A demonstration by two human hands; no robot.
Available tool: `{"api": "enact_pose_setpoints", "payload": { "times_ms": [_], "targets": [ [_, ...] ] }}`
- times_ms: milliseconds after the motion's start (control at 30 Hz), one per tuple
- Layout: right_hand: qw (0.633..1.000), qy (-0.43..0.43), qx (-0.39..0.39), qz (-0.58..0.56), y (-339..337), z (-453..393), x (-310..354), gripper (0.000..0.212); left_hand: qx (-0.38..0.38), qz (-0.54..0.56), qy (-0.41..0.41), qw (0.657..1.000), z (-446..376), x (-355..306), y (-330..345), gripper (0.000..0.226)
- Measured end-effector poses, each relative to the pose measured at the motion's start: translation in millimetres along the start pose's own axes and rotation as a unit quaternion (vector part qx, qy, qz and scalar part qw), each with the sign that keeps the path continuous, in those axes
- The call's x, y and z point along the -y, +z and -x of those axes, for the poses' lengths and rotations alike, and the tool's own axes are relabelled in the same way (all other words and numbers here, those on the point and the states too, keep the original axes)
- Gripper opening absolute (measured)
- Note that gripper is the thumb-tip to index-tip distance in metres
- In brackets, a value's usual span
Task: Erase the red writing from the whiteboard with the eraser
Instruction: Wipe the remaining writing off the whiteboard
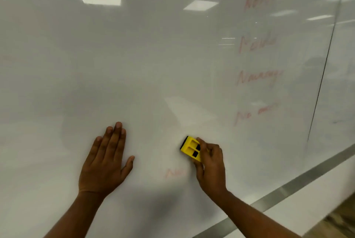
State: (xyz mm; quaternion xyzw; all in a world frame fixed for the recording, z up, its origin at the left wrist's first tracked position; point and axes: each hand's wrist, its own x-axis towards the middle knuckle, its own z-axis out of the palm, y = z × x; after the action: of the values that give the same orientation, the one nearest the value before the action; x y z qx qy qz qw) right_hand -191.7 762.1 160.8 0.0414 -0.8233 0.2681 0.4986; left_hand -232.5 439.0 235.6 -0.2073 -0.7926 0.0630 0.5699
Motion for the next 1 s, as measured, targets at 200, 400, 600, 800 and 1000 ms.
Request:
{"api": "enact_pose_setpoints", "payload": {
  "times_ms": [200,400,600,800,1000],
  "targets": [
    [0.947,0.302,-0.106,0.003,-37,-59,-59,0.062,0.0,0.036,-0.086,0.996,30,-36,8,0.082],
    [0.986,0.161,-0.025,-0.032,2,26,-20,0.061,-0.018,0.02,-0.083,0.996,45,-40,24,0.082],
    [0.942,0.324,-0.07,-0.055,-17,-4,-51,0.071,-0.027,0.007,-0.079,0.996,48,-42,30,0.078],
    [0.975,0.191,-0.025,-0.108,45,65,49,0.06,-0.042,-0.009,-0.069,0.997,50,-42,32,0.074],
    [0.968,0.233,-0.004,-0.089,21,55,9,0.055,-0.053,-0.006,-0.054,0.997,51,-39,30,0.075]
  ]
}}
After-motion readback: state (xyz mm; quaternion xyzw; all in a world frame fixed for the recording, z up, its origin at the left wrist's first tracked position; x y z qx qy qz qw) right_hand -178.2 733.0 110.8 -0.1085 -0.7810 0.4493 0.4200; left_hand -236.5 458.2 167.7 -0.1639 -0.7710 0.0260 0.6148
